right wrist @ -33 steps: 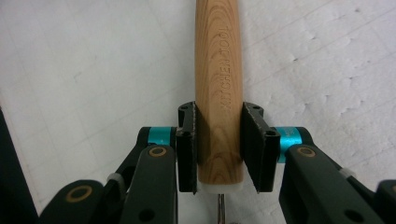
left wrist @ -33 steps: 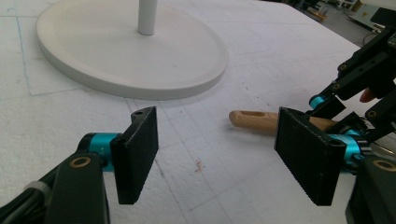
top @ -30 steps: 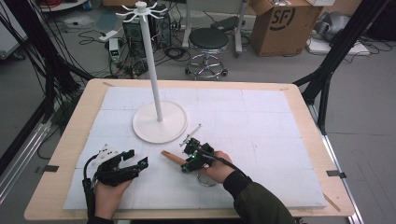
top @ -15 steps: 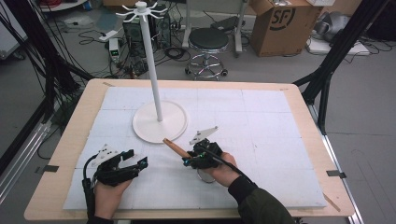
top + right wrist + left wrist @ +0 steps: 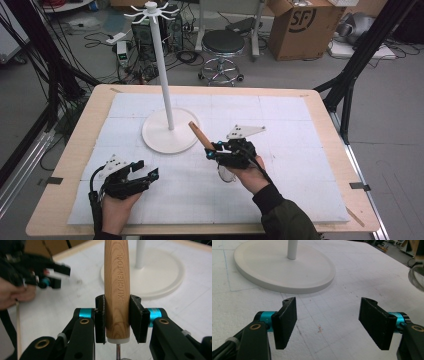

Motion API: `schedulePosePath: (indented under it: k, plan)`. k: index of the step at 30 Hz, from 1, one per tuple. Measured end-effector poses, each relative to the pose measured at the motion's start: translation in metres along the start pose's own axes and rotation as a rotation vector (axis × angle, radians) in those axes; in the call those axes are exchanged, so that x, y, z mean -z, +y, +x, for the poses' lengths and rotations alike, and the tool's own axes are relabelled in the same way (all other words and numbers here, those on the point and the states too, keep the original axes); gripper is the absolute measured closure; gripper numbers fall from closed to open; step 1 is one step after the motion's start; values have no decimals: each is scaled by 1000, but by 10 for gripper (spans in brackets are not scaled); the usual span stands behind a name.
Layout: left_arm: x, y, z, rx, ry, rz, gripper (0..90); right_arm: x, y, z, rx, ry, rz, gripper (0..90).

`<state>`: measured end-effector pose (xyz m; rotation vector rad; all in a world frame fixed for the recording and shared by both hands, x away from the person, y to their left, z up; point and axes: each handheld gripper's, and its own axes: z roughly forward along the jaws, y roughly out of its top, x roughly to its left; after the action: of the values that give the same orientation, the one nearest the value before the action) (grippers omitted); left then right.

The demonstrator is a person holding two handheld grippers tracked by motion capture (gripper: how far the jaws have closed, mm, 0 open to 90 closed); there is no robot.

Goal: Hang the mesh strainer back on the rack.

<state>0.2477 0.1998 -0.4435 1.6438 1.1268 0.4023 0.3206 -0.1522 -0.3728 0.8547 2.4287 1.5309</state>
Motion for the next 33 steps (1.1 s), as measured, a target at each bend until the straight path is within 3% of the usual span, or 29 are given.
schedulePosePath:
  k: [7, 12, 18, 27, 33]
  plan:
    - [0, 0, -1, -4, 2, 3, 313, 19, 27, -6, -10, -4, -174, 690]
    - [0, 0, 0, 0, -1, 2, 313, 22, 45, -11, -38, 5, -229, 689]
    - [-2, 0, -1, 2, -10, 4, 313, 21, 74, -9, -22, 14, -289, 689]
    - [-1, -1, 0, 3, -16, -3, 315, 17, 112, -10, -44, 21, -386, 689]
    - [-1, 0, 0, 6, -27, -5, 314, 8, 140, -9, -50, 26, -417, 689]
